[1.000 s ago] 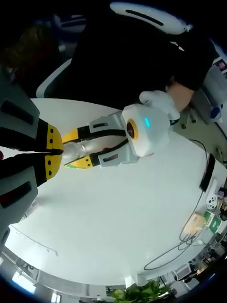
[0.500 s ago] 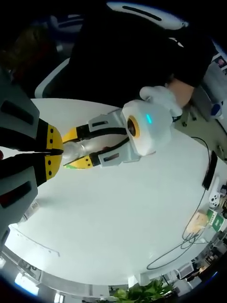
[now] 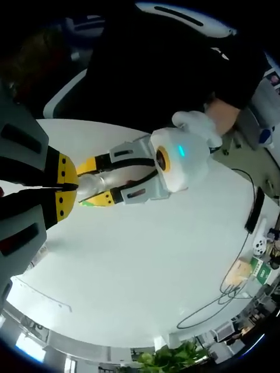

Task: Clamp pump bottle remove cover press pump head put on cover

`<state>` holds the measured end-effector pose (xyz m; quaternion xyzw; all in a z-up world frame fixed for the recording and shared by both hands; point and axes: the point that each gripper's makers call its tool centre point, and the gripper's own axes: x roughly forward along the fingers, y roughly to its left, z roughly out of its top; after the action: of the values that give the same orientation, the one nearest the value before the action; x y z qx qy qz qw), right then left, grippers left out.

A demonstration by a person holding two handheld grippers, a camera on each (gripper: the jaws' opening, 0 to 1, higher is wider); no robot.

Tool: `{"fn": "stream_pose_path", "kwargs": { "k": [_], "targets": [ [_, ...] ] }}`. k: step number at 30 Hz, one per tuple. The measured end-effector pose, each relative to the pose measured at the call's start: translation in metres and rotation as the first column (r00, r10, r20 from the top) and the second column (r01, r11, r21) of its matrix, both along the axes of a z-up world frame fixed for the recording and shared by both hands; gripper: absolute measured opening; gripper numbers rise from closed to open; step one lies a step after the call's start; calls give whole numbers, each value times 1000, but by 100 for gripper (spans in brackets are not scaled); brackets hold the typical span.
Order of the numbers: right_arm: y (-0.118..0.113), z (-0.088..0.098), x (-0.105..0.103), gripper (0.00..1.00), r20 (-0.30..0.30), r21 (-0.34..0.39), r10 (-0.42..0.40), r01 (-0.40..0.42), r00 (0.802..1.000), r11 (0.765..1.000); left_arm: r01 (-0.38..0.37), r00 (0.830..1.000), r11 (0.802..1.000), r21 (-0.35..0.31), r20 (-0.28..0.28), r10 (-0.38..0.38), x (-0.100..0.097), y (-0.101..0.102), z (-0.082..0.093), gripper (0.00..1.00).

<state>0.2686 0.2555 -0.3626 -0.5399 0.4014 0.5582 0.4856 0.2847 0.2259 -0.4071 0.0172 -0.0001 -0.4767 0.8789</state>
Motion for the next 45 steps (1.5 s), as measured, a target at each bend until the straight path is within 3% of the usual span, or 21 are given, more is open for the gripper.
{"fn": "stream_pose_path", "kwargs": {
  "k": [45],
  "targets": [
    [-3,-7,-3,0,-32,-16,-53,53,998,998,-2,1000,1000,3,1,2,0,-1,0,16]
  ]
}}
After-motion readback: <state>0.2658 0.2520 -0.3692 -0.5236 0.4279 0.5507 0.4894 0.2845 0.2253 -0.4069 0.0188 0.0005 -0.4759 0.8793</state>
